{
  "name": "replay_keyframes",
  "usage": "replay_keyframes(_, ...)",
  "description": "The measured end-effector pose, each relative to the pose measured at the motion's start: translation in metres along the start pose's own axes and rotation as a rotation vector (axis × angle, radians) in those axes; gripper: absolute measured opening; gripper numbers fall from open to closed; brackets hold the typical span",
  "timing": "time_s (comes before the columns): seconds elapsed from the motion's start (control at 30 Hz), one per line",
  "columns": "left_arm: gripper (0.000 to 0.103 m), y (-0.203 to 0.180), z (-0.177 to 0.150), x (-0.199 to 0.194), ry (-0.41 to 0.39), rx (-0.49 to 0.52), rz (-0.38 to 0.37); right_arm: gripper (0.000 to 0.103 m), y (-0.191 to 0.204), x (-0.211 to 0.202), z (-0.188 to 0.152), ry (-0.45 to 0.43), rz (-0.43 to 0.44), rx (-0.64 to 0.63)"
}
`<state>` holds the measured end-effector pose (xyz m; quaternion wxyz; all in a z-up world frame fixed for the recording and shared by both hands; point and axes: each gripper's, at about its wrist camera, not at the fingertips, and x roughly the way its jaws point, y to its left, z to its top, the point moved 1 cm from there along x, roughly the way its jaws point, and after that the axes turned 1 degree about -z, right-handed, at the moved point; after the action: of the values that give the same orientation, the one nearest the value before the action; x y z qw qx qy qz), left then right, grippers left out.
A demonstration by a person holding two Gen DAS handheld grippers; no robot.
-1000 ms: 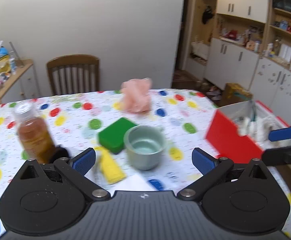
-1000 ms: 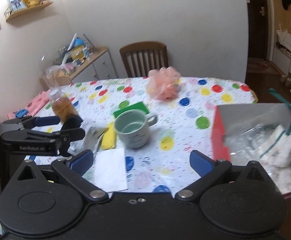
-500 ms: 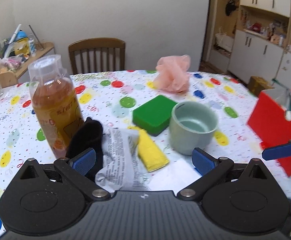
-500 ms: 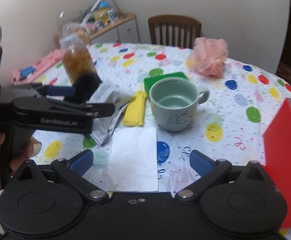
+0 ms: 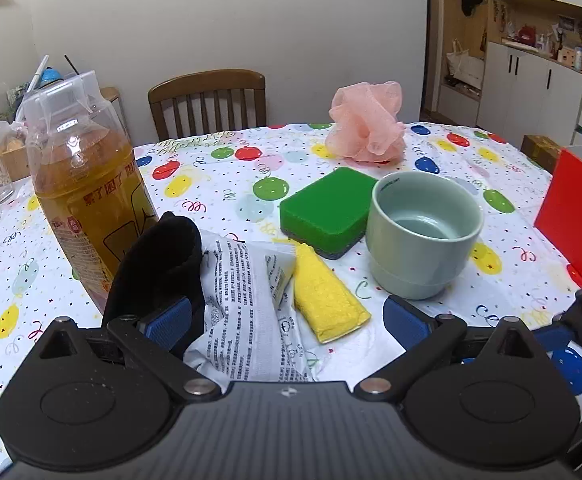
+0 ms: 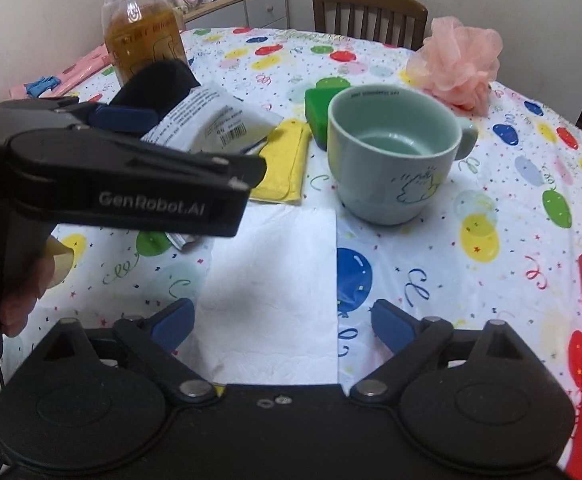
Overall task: Organize soft objects
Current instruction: 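Grasp the white tissue with the right gripper while the left grasps the printed white packet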
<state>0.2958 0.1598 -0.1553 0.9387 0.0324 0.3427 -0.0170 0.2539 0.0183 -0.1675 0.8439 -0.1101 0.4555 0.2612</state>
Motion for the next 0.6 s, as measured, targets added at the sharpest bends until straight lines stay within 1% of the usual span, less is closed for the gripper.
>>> replay_keyframes(0.07, 0.1, 0.001, 0.001, 0.003, 0.004, -0.007, 0.005, 0.092, 0.0, 0.004, 0.001, 0.006, -0.005, 0.0)
replay_keyframes(0.13, 0.096, 0.001, 0.001, 0.006, 0.009, -0.007, 0.016, 0.088, 0.0, 0.008, 0.002, 0.014, -0.003, -0.006)
replay_keyframes(0.2, 0.087, 0.001, 0.001, 0.01, 0.018, -0.003, 0.028, 0.083, 0.001, 0.011, 0.003, 0.019, -0.009, -0.015)
replay_keyframes(0.3, 0.078, 0.002, 0.001, 0.014, 0.036, -0.003, 0.053, 0.081, 0.004, 0.013, 0.003, 0.021, -0.02, -0.033)
replay_keyframes(0.37, 0.072, 0.002, 0.0, 0.015, 0.039, 0.001, 0.07, 0.078, 0.007, 0.013, 0.002, 0.019, -0.038, -0.055)
replay_keyframes(0.43, 0.069, 0.001, 0.0, 0.016, 0.042, 0.009, 0.09, 0.074, 0.01, 0.013, 0.001, 0.018, -0.049, -0.069)
replay_keyframes(0.5, 0.062, 0.002, 0.0, 0.016, 0.043, 0.012, 0.106, 0.071, 0.012, 0.013, 0.002, 0.023, -0.052, -0.072)
replay_keyframes(0.6, 0.054, 0.003, -0.001, 0.017, 0.05, 0.01, 0.128, 0.061, 0.016, 0.011, 0.003, 0.026, -0.052, -0.078)
